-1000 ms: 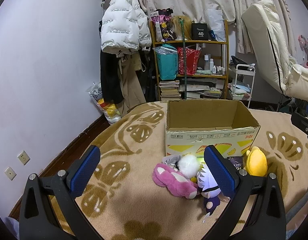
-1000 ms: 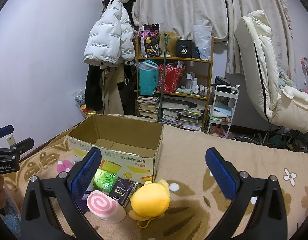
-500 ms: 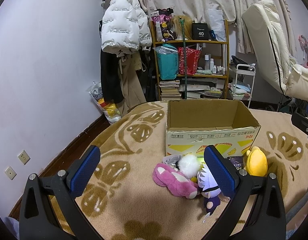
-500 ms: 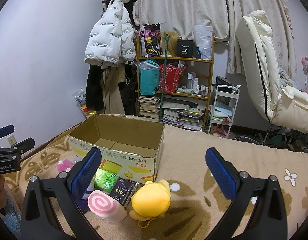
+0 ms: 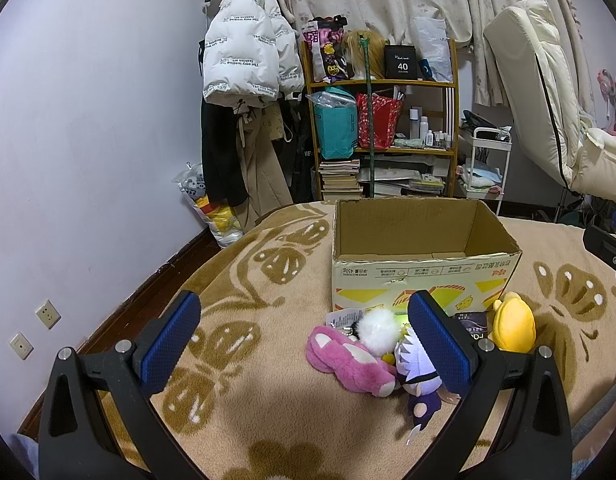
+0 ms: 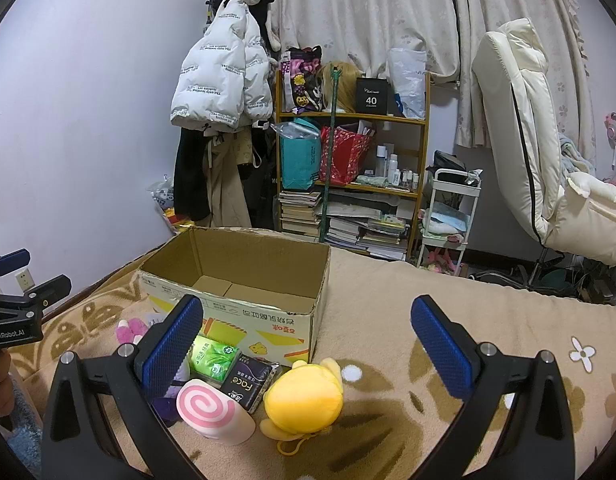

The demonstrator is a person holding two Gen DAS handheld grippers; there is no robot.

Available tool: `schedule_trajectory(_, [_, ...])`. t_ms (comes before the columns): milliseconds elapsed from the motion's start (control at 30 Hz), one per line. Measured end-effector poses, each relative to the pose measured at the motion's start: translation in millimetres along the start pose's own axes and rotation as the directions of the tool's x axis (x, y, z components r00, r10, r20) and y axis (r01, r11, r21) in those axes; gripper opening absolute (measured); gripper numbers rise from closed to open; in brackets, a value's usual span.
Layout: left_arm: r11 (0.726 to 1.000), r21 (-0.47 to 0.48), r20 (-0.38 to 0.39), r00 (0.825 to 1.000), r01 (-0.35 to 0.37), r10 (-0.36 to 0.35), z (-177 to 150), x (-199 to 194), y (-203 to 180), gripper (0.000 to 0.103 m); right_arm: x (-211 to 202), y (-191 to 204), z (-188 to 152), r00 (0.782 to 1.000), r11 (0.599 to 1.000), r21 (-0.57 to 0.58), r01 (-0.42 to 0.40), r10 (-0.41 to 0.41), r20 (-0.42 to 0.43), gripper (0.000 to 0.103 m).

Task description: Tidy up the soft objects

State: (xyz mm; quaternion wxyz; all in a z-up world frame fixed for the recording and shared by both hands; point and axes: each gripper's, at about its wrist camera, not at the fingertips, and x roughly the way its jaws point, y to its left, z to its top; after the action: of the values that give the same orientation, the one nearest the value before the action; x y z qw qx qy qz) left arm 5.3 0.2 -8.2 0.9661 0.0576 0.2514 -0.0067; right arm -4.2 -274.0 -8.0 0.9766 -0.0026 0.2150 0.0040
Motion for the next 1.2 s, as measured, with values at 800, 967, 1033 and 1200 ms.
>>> schedule_trajectory(800, [1.000, -0.007, -0.025, 0.999, 0.024, -0.024, -3, 6, 2, 0.102, 5, 7, -2, 1.000, 1.000, 0.001, -0.010, 0.010, 0.007, 0.103])
schedule_trajectory(967, [1.000, -0.006, -0.079, 0.997, -0.002, 0.002, 1, 16, 0, 0.102, 11, 8, 3, 1.000, 0.999, 0.037, -0.023, 0.023, 0.004, 0.103])
schedule_trajectory(1033, [1.000, -0.005, -0.095, 0.995, -0.011, 0.010, 2, 18, 0, 0.102, 12, 5, 4, 1.000, 0.998, 0.053, -0.026, 0.026, 0.000, 0.103])
schedule_trajectory(1200, [1.000, -0.003, -0.138, 0.990, 0.005, -0.006, 7, 26, -2, 0.102, 20, -9, 8, 0.999, 0.996, 0.089, -0.025, 0.027, -0.023, 0.103])
